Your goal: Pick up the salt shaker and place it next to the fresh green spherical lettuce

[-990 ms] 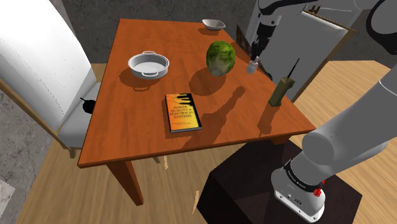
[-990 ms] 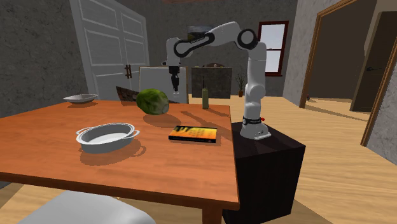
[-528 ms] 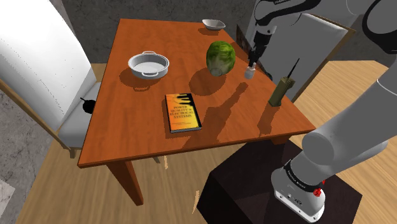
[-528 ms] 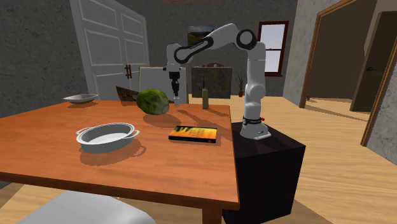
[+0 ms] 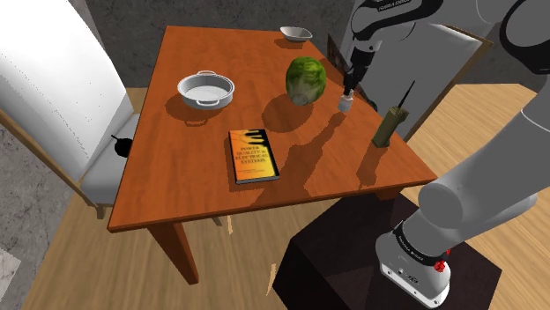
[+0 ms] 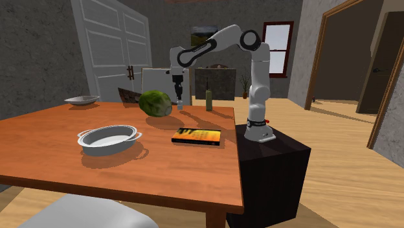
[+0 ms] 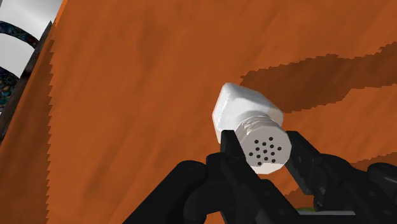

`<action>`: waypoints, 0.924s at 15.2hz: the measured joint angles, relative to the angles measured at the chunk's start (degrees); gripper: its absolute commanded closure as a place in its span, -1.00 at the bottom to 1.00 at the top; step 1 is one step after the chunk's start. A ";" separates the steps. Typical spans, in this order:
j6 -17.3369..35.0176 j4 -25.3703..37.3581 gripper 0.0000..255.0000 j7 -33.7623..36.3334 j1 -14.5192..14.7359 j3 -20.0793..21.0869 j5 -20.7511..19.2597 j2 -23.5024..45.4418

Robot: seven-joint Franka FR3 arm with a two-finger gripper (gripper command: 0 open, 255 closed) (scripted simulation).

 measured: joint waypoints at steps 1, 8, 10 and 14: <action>0.01 0.00 -1.00 0.00 0.00 0.00 0.00 0.00; -0.85 0.61 -1.00 -0.09 -0.05 -0.04 -0.01 -0.27; -3.80 3.22 -1.00 0.04 0.02 0.02 -0.01 -0.66; -6.85 5.39 -1.00 -0.01 0.01 0.00 -0.02 -1.51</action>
